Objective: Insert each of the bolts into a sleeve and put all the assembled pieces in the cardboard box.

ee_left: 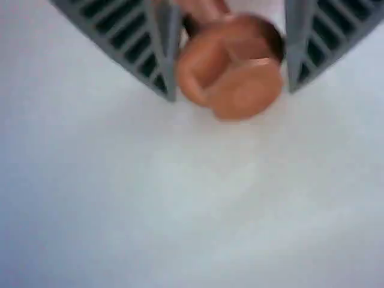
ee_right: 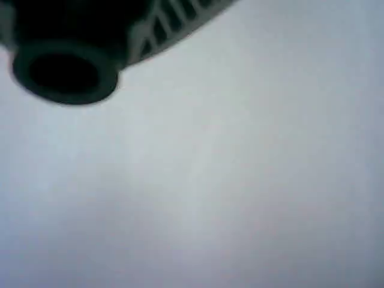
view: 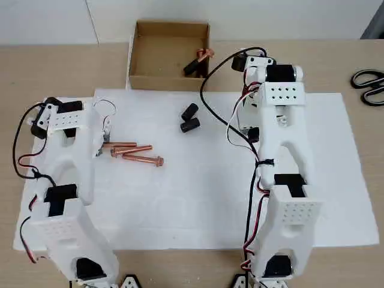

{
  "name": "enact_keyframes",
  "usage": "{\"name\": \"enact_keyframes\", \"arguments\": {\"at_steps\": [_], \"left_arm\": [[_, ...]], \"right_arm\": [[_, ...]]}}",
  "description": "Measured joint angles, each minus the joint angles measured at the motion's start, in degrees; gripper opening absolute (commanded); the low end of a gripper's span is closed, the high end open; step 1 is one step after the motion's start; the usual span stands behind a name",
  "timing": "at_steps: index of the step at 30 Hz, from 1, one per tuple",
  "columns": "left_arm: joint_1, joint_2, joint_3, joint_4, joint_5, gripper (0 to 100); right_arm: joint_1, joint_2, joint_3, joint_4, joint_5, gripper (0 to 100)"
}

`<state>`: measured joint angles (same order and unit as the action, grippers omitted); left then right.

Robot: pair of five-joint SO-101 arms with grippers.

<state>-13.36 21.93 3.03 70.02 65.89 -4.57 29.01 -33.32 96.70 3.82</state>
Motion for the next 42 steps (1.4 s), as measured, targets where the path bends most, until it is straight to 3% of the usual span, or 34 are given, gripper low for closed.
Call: {"name": "enact_keyframes", "arguments": {"at_steps": [5, 9, 26, 31, 34, 39, 42], "left_arm": [[0.26, 1.93, 0.00, -1.49, 0.00, 10], [0.35, 2.64, -0.70, -1.67, -0.18, 3], [0.35, 5.19, -18.55, 7.47, -15.91, 1], [0.35, 5.19, -23.56, 12.66, -26.55, 1], [0.44, 5.27, -23.91, 14.33, -38.24, 1], [0.35, 5.27, -23.91, 14.33, -64.53, 1], [0.35, 5.27, -23.91, 14.33, -69.45, 1]], "right_arm": [[0.00, 0.00, 0.00, 0.00, 0.00, 0.3], [0.00, 0.00, 0.00, 0.00, 0.00, 0.3], [0.00, 0.00, 0.00, 0.00, 0.00, 0.3], [0.00, 0.00, 0.00, 0.00, 0.00, 0.3], [0.00, 0.00, 0.00, 0.00, 0.00, 0.3], [0.00, 0.00, 0.00, 0.00, 0.00, 0.3], [0.00, 0.00, 0.00, 0.00, 0.00, 0.3]]}}
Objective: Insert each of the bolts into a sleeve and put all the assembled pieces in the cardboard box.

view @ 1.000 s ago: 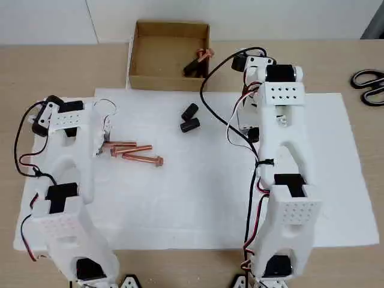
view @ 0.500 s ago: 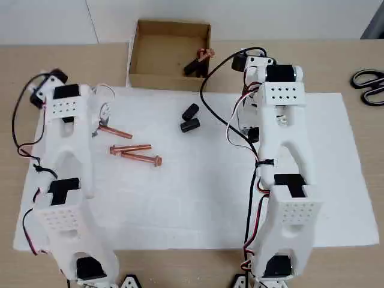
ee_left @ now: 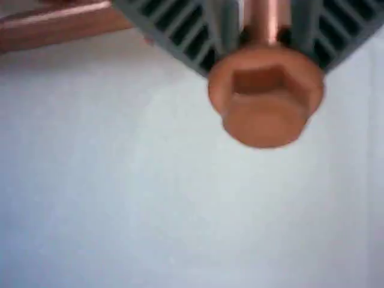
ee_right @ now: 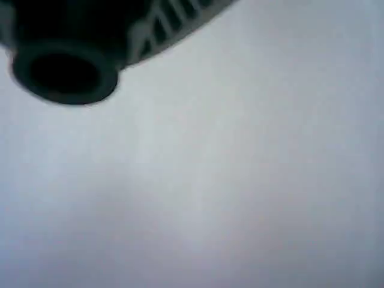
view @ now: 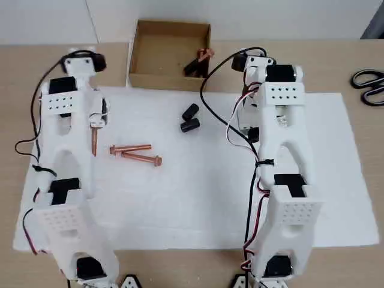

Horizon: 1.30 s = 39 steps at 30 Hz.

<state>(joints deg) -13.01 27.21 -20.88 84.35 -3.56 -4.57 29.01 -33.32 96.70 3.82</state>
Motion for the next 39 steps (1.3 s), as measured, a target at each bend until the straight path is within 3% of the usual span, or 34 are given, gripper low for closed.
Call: {"name": "enact_keyframes", "arguments": {"at_steps": [13, 18, 26, 30, 39], "left_arm": [[0.18, 10.73, -0.70, -0.26, -4.75, 1], [0.09, 11.08, -0.88, -0.35, -4.75, 9], [-0.18, 11.43, -0.88, -0.62, -4.66, 8], [-0.09, 11.43, -0.88, -0.62, -4.75, 1], [0.09, 10.90, -1.23, -0.18, -4.66, 1]], "right_arm": [[0.00, 0.00, 0.00, 0.00, 0.00, 0.3], [0.00, 0.00, 0.00, 0.00, 0.00, 0.3], [0.00, 0.00, 0.00, 0.00, 0.00, 0.3], [0.00, 0.00, 0.00, 0.00, 0.00, 0.3], [0.00, 0.00, 0.00, 0.00, 0.00, 0.3]]}}
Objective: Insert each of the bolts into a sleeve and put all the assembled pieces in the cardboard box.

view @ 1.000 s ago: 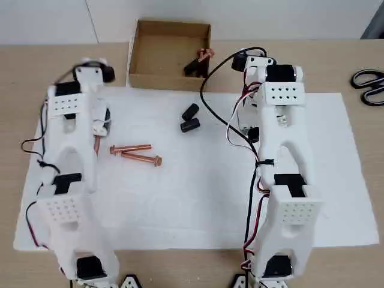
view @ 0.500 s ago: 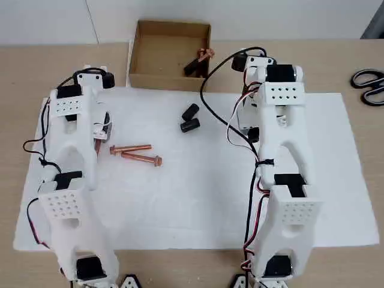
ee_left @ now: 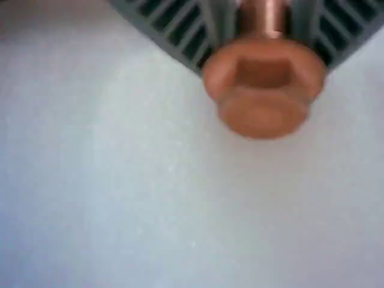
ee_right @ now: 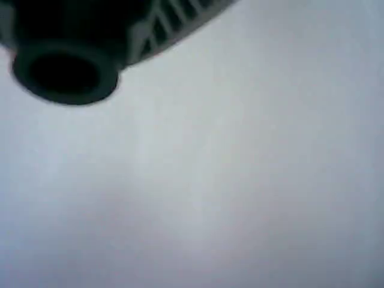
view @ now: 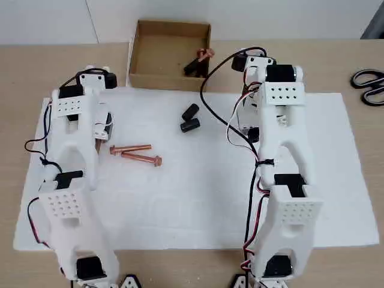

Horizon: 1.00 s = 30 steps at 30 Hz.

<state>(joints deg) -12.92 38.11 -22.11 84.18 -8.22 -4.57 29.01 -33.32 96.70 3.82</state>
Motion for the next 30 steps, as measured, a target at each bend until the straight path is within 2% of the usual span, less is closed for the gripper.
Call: {"name": "enact_keyframes", "arguments": {"at_steps": [5, 11, 21, 26, 30], "left_arm": [[-0.09, -3.96, -2.02, 4.84, 0.00, 1], [-0.09, -17.05, -8.79, 14.24, 0.00, 1], [0.97, -43.78, -8.62, 15.21, -0.09, 1], [5.36, -57.58, -8.53, 15.21, -0.18, 1], [9.76, -66.11, -4.75, 15.03, -0.26, 1]], "right_arm": [[0.00, -1.23, 0.00, 0.00, 0.00, 0.3], [-0.44, -11.69, 0.00, 0.00, 0.00, 0.3], [-5.19, -36.31, 0.00, 0.35, 0.00, 0.3], [-6.33, -49.23, 1.85, 0.44, 0.00, 0.3], [-6.33, -60.13, 8.79, 0.44, 0.00, 0.3]]}}
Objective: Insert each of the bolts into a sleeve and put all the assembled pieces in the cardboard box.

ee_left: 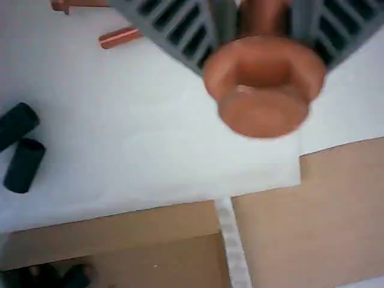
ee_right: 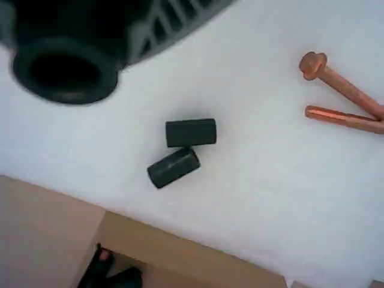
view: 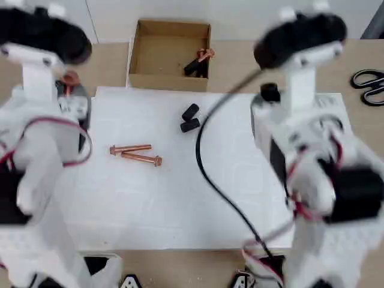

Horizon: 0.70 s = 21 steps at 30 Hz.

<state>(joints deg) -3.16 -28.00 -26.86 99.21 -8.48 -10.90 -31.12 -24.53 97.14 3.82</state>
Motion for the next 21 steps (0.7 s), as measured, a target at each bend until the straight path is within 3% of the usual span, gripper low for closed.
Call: {"name": "enact_keyframes", "arguments": {"at_steps": [4, 9, 13, 21], "left_arm": [[2.20, -6.15, 6.95, -4.92, 4.57, 1], [4.13, -10.37, 20.31, -14.59, 19.60, 1], [8.62, -11.52, 29.98, -21.71, 30.77, 1], [16.70, -13.27, 43.52, -33.32, 33.85, 1]], "right_arm": [[0.00, -9.23, 9.76, -0.09, 0.00, 0.3], [0.00, -17.67, 25.23, -5.54, -0.35, 0.4], [-1.41, -25.14, 38.86, -14.24, -5.80, 0.4], [-5.89, -44.13, 70.15, -34.02, -8.53, 0.4]]}}
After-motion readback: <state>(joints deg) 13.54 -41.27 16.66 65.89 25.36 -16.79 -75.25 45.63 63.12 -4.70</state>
